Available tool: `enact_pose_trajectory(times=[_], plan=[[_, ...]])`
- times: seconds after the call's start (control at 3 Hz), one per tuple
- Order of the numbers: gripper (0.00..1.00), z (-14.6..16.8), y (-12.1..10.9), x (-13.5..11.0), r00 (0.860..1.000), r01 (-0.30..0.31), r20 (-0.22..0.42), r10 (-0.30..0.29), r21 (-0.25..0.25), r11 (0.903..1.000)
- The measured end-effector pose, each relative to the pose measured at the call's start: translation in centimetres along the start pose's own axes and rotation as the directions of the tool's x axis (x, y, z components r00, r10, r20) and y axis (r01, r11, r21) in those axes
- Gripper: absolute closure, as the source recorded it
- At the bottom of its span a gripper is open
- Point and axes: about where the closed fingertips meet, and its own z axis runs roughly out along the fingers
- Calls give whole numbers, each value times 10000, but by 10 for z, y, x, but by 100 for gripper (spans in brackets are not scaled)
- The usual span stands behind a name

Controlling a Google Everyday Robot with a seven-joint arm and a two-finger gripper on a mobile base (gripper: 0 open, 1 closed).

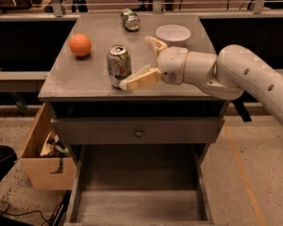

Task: Place 7up can into middle drawer

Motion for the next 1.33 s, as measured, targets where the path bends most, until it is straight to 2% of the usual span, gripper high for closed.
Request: enact_pose_trajectory(times=[0.67, 1.0, 1.33], plan=[[0, 33, -6, 2, 9993, -186, 327, 205, -545, 9983], [0, 47, -6, 5, 9994, -210, 260, 231, -786, 9967], [16, 61, -4, 7, 9995, -181, 242, 206, -1019, 9946]])
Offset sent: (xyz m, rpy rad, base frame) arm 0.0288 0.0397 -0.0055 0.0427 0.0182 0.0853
